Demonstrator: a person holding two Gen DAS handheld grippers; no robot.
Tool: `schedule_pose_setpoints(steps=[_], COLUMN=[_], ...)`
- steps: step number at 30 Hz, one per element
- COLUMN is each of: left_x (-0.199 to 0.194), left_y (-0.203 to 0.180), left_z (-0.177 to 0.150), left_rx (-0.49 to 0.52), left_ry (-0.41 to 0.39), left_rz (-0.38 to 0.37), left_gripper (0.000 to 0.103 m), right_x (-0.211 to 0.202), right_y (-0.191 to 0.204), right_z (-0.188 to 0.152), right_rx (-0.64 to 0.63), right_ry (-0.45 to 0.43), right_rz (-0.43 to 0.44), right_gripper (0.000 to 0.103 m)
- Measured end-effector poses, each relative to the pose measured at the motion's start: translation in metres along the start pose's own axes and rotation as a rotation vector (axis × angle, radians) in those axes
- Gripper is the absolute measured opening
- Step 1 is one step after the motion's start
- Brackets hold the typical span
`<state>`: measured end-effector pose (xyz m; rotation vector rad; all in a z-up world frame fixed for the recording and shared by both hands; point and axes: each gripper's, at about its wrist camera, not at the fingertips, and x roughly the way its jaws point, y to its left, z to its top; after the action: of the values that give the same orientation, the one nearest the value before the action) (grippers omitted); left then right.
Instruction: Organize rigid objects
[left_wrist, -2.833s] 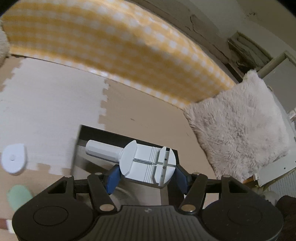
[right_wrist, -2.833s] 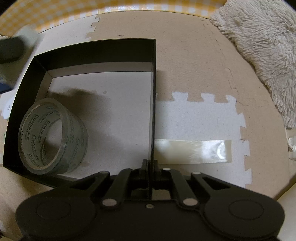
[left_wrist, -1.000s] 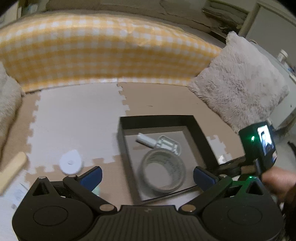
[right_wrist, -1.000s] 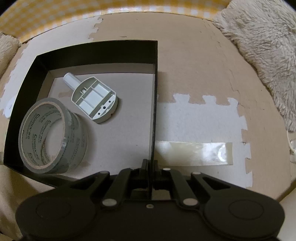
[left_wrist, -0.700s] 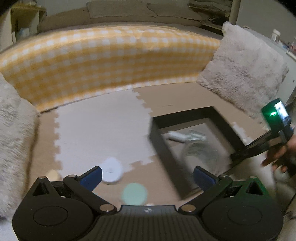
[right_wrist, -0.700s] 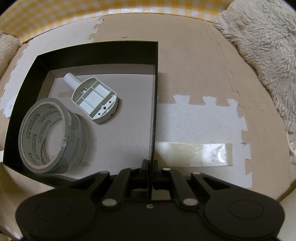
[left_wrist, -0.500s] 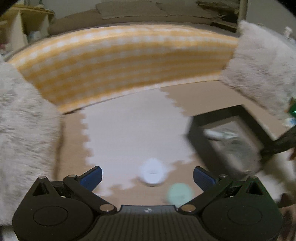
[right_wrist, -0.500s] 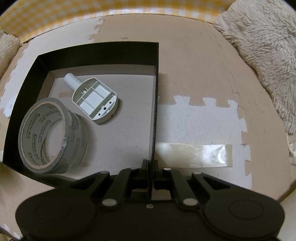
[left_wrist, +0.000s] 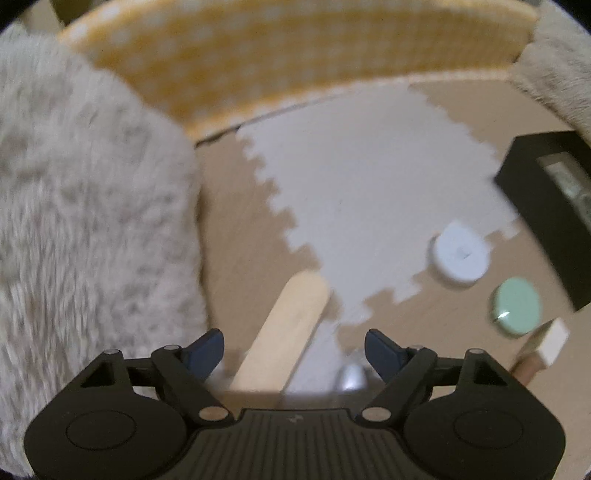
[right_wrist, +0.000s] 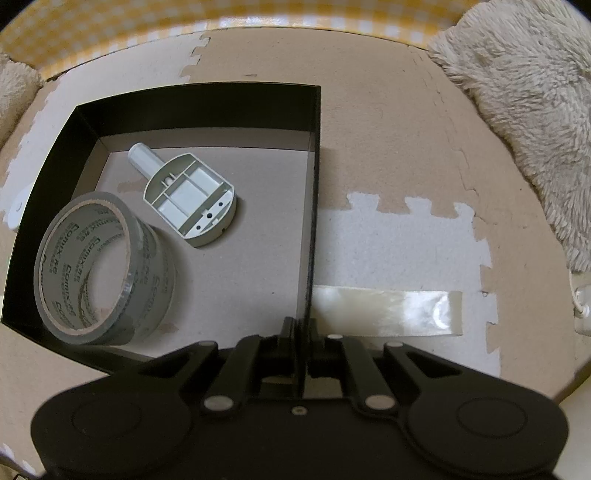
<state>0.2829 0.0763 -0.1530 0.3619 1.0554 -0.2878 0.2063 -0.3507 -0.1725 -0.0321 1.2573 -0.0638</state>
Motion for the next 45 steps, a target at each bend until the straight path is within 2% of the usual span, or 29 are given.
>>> schedule_pose_setpoints(steps=[4, 6, 11, 14, 18, 21, 25, 29, 31, 35, 37, 42, 45], left_x=[0.011, 0.015, 0.022, 0.021, 0.015, 0.007, 0.003, 0.018, 0.020, 0.025, 0.026, 0.023, 0.014], left_y=[0.016, 0.021, 0.023, 0.026, 0.014, 0.013, 0.010, -0.002, -0.004, -0.004, 0.000, 0.004, 0.011], left_z=[-0.010, -0.014, -0.017, -0.014, -0.013, -0.011, -0.010, -0.010, -0.007, -0.001, 0.000, 0.000, 0.004], left_rx=[-0.032, -0.036, -0.051, -0.109, -0.060, -0.066, -0.055, 0.034, 0.053, 0.065, 0.049, 0.007, -0.072], left_ry=[0.042, 0.056, 0.080, 0.115, 0.156, 0.159, 0.123, 0.125, 0.078, 0.050, 0.048, 0.051, 0.018], left_rz=[0.036, 0.053, 0.042, -0.012, -0.008, -0.023, -0.034, 0.033, 0.033, 0.037, 0.009, 0.007, 0.002], left_gripper=[0.080, 0.072, 0.067, 0.050, 0.050, 0.050, 0.050, 0.050, 0.050, 0.050, 0.043, 0.041, 0.039], right_x=[0.000, 0.000, 0.000, 0.000, 0.000, 0.000, 0.000, 0.000, 0.000, 0.000, 0.000, 0.000, -0.001], right_y=[0.001, 0.001, 0.004, 0.004, 0.005, 0.005, 0.005, 0.005, 0.005, 0.004, 0.005, 0.005, 0.005], right_z=[0.001, 0.001, 0.000, 0.000, 0.000, 0.000, 0.000, 0.000, 0.000, 0.000, 0.000, 0.000, 0.000], right_rx=[-0.005, -0.009, -0.016, -0.017, -0.017, -0.018, -0.018, -0.018, -0.018, -0.018, -0.018, -0.021, -0.022], right_ry=[0.001, 0.001, 0.000, -0.001, -0.001, -0.001, -0.001, -0.001, -0.001, -0.001, -0.001, -0.002, -0.002], right_rz=[-0.004, -0.006, -0.012, -0.013, -0.013, -0.013, -0.013, -0.015, -0.015, -0.014, -0.015, -0.016, -0.017], right_gripper=[0.007, 0.008, 0.008, 0.008, 0.008, 0.008, 0.008, 0.008, 0.008, 0.008, 0.008, 0.008, 0.008])
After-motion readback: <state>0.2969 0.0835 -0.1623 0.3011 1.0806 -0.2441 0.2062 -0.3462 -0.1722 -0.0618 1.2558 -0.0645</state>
